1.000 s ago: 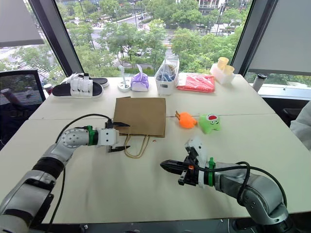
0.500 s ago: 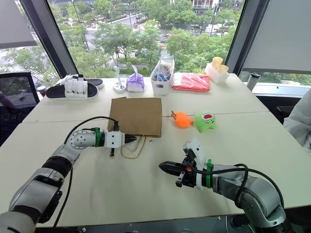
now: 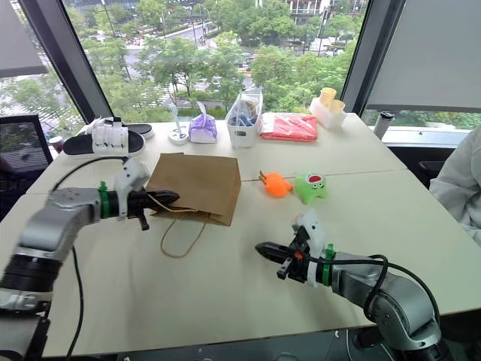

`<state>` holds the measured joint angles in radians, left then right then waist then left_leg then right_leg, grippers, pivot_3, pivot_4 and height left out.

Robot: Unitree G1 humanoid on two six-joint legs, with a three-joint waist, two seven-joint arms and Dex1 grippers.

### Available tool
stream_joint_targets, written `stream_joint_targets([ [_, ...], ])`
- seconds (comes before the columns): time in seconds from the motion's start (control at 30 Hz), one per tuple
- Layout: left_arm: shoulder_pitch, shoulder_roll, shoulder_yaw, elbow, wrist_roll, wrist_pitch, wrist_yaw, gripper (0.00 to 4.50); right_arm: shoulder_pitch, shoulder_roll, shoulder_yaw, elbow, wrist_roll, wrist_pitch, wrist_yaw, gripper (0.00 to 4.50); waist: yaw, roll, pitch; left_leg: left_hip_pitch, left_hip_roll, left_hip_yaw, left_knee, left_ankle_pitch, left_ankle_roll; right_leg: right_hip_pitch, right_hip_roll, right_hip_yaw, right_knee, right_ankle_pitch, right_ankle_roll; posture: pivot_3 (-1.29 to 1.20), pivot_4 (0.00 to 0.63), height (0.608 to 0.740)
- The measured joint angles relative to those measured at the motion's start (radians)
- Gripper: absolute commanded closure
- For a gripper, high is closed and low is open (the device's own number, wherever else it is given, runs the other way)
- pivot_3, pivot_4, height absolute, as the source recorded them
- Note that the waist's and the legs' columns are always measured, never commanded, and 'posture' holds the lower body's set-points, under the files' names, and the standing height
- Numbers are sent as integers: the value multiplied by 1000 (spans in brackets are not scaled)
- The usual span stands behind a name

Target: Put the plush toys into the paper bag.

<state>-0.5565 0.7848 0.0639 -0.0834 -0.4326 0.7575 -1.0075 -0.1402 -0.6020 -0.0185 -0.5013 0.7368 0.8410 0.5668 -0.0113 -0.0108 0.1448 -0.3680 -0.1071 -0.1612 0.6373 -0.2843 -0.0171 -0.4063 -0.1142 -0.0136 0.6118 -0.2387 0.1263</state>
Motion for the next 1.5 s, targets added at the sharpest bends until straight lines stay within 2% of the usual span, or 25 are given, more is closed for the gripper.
stream_joint_targets([
  [0.1, -7, 3, 36, -114, -112, 219, 46, 4431, -22, 15, 0, 46, -53, -49, -18, 4500, 7, 0, 0, 0, -1, -1, 0, 0, 0, 2, 0, 0, 0, 0, 0, 0, 150, 740],
  [0.27, -100, -87, 41, -150, -199, 391, 159, 4431, -60, 38, 1, 121, -167, -135, -69, 4500, 16, 0, 0, 1, -1, -1, 0, 3, -6, 1, 1, 2, 0, 0, 0, 0, 150, 740],
  [0.4, -170, -168, 23, -84, -188, 389, 235, 4431, -71, 44, 2, 139, -209, -167, -77, 4500, 18, 0, 0, 1, 0, 0, 0, 5, -9, 1, 1, 3, 0, 0, 0, 0, 150, 740],
  [0.53, -225, -219, -11, 30, -167, 364, 263, 4431, -70, 75, 26, 72, -160, -138, -33, 4500, 16, -1, 0, 1, 0, 0, 0, 5, -10, 0, 2, 4, 0, 0, 0, 0, 150, 740],
  [0.63, -239, -233, -11, 56, -168, 363, 269, 4431, -88, 152, 106, 50, -138, -106, -30, 4500, 4, -1, -1, 1, 0, 0, -2, 6, -10, -1, 2, 5, 1, 0, 0, 0, 150, 740],
  [0.77, -248, -246, -30, 62, -168, 360, 269, 4431, -141, 262, 244, 77, -181, -111, -47, 4500, -2, -1, -1, 1, 0, 0, -2, 6, -11, -2, 2, 5, 1, 0, 0, 0, 150, 740],
  [0.87, -249, -251, -42, 62, -168, 361, 269, 4431, -195, 344, 320, 186, -286, -170, -91, 4500, -2, -1, -1, 2, 0, 1, -2, 6, -11, -2, 2, 5, 1, 0, 0, 0, 150, 740],
  [1.03, -268, -288, -41, 65, -183, 379, 279, 4431, -303, 411, 405, 441, -473, -307, -138, 4500, -1, -1, -1, 2, -1, 1, -3, 6, -11, -2, 2, 6, 1, 0, 0, 0, 150, 740],
  [1.2, -283, -338, -27, 65, -230, 442, 308, 4431, -367, 465, 404, 607, -571, -436, -150, 4500, -8, -1, -1, 2, 0, 1, -5, 7, -12, -3, 2, 7, 2, 0, 0, 0, 150, 740],
  [1.5, -337, -468, 119, 70, -316, 558, 463, 4431, -439, 557, 387, 823, -672, -613, -187, 4500, -10, -2, -1, 4, 0, 1, -5, 7, -12, -3, 2, 8, 2, 0, -1, 0, 150, 740],
])
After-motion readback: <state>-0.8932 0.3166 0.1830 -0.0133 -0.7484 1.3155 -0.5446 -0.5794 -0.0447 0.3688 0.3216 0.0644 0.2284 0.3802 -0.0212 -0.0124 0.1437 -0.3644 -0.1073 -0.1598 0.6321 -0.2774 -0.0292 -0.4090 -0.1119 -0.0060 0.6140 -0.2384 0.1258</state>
